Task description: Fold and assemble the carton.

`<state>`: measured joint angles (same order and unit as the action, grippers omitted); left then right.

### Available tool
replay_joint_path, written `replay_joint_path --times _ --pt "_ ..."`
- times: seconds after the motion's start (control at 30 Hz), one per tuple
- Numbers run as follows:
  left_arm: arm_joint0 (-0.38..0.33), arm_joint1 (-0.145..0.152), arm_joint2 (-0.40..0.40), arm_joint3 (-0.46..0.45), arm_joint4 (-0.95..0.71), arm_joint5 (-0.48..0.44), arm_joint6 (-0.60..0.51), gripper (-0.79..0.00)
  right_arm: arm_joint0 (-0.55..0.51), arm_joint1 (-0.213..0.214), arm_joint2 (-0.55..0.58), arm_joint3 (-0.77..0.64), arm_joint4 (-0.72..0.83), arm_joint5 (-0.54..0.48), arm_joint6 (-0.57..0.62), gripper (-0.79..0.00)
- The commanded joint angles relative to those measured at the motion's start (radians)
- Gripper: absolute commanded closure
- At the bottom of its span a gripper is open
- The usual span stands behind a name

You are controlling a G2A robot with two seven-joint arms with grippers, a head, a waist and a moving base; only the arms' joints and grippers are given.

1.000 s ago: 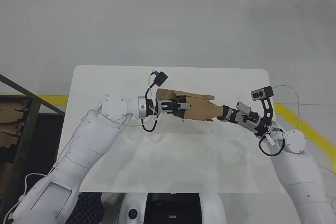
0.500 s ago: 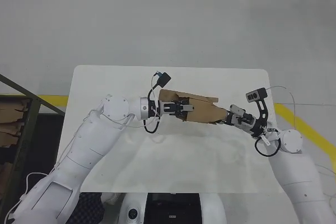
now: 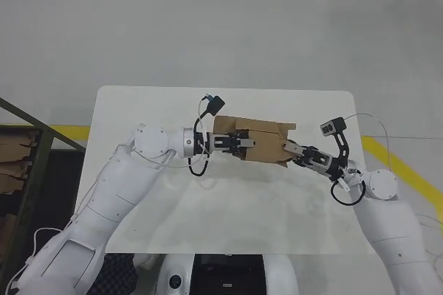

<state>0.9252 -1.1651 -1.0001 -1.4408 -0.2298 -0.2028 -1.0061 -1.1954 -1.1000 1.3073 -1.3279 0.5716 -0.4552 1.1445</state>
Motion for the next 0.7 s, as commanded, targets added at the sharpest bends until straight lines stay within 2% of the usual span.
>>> replay_joint_path --times 0.0,0.2,0.23,0.27,0.3,0.67 --pt "0.0 0.0 -0.002 -0.001 -0.006 -0.002 -0.003 0.0 0.0 0.0 -0.001 -0.002 -0.005 -0.002 -0.003 -0.015" --pt "0.002 0.001 -0.01 0.001 -0.032 -0.01 -0.014 0.0 -0.004 0.002 0.002 -0.008 -0.011 -0.002 -0.014 0.0" --pt "0.003 0.001 -0.013 0.002 -0.041 -0.013 -0.015 -0.105 -0.006 0.002 0.003 -0.012 -0.01 -0.002 -0.017 0.0" --pt "0.004 0.001 -0.016 0.002 -0.048 -0.015 -0.014 -0.413 -0.008 0.002 0.004 -0.014 -0.007 -0.001 -0.018 0.0" --pt "0.004 0.002 -0.023 0.003 -0.054 -0.019 -0.012 -0.785 -0.012 0.003 0.007 -0.02 -0.002 0.0 -0.022 0.0" --pt "0.059 0.017 -0.136 -0.024 -0.111 -0.053 0.104 -0.785 -0.077 0.004 0.03 -0.083 0.051 0.023 -0.092 0.0"
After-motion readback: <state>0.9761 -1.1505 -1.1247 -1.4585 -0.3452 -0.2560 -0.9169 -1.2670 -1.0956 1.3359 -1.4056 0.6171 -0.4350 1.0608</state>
